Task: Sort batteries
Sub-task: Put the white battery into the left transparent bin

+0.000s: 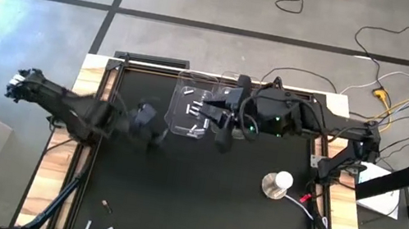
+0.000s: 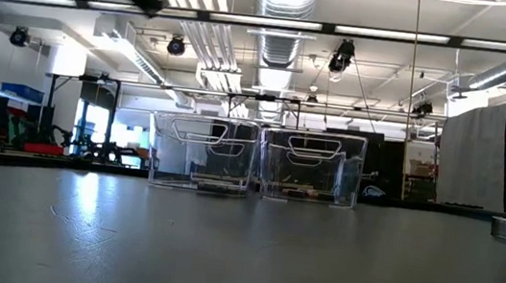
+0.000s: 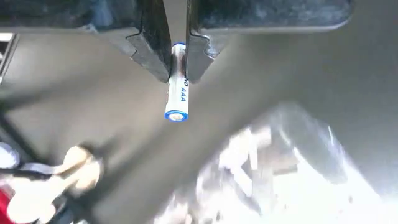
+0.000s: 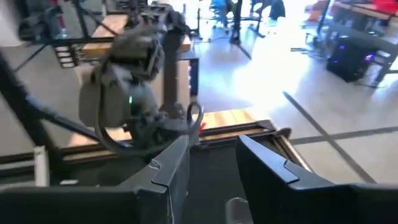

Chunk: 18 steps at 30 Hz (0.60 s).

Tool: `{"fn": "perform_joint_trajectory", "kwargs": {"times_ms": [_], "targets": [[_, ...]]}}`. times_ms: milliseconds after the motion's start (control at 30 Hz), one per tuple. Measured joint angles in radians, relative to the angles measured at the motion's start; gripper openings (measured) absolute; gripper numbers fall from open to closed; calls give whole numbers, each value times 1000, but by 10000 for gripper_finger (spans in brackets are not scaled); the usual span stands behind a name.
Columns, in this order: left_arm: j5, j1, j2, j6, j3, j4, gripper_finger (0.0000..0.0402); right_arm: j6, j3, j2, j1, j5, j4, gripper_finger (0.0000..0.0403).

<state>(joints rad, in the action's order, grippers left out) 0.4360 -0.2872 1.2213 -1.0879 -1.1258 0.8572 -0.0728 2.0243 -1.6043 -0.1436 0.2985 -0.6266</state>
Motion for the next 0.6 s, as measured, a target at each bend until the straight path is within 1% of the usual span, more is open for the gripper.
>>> {"fn": "perform_joint_trajectory", "kwargs": {"times_ms": [133,233,300,400,600], "targets": [[0,140,27,192,-103,8,10,26,0,0,26,-2,-77,123],[-24,244,75,302,-158,21,10,108,5,3,50,-1,-213,123],[-69,313,110,376,-189,18,10,146,20,6,71,32,-317,123],[-142,414,169,475,-221,18,10,152,51,14,112,78,-426,123],[-299,585,309,656,-250,19,10,168,66,16,188,78,-480,123]]}}
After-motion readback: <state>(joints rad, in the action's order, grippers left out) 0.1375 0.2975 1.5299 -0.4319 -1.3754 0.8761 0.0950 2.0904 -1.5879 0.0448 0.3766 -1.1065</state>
